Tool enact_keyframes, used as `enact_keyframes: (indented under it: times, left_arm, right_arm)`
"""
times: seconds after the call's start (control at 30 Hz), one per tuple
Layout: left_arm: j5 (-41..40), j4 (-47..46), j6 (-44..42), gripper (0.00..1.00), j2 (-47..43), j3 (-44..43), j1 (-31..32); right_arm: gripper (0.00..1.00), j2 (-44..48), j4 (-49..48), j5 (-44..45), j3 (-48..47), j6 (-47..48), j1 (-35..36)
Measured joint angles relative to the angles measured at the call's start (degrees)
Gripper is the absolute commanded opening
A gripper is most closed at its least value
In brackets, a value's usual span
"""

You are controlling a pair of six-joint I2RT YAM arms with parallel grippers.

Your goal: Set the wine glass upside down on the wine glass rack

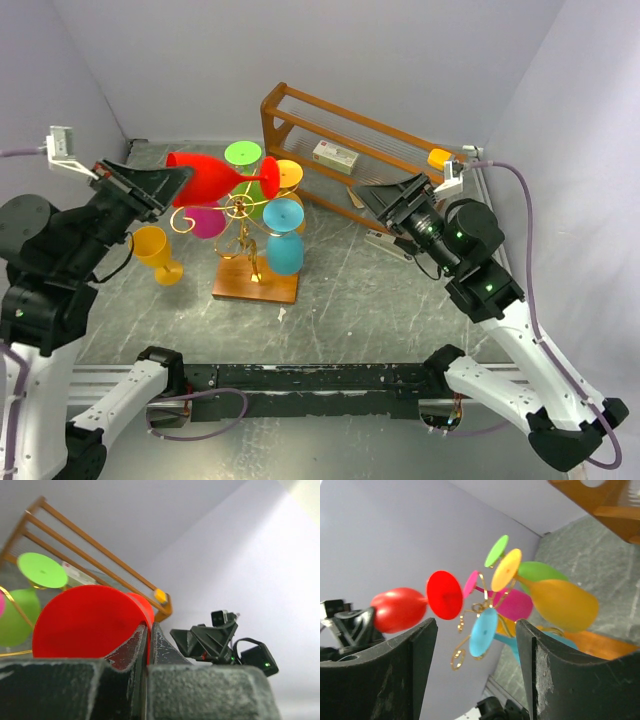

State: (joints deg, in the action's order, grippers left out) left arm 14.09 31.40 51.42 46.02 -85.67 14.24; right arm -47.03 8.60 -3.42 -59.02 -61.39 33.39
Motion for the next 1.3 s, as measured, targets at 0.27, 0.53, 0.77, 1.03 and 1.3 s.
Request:
enact_keyframes:
  times: [0.27, 0.53, 0.77, 1.03, 1.3]
  left_arm:
    - [6.93, -17.38, 7.41, 0.07, 1.18, 10.16, 0.00]
    - [7.19, -30.93, 10.84, 0.07, 4.55, 13.22, 0.00]
    - [6.82, -42.14, 14.71, 0.07, 4.48, 20.50, 0.24]
    - [6.56, -49.44, 17.16, 0.07, 4.59, 24.02, 2.60]
    - [5.64, -52.94, 18.75, 0.07, 2.93, 26.91, 5.05]
  right_arm:
    - [0.59, -2.99, -10.54, 9.25, 0.28, -1.18, 11.63]
    - [0.56, -10.86, -13.51, 24.13, -3.08, -3.96, 22.47]
    - [0.50, -14.69, -18.62, 31.28, -5.53, -7.80, 25.22]
    - [0.49, -21.20, -19.47, 34.36, -12.96, -14.08, 26.05]
    - [0.40, -26.05, -13.97, 41.18, -18.86, -20.90, 27.50]
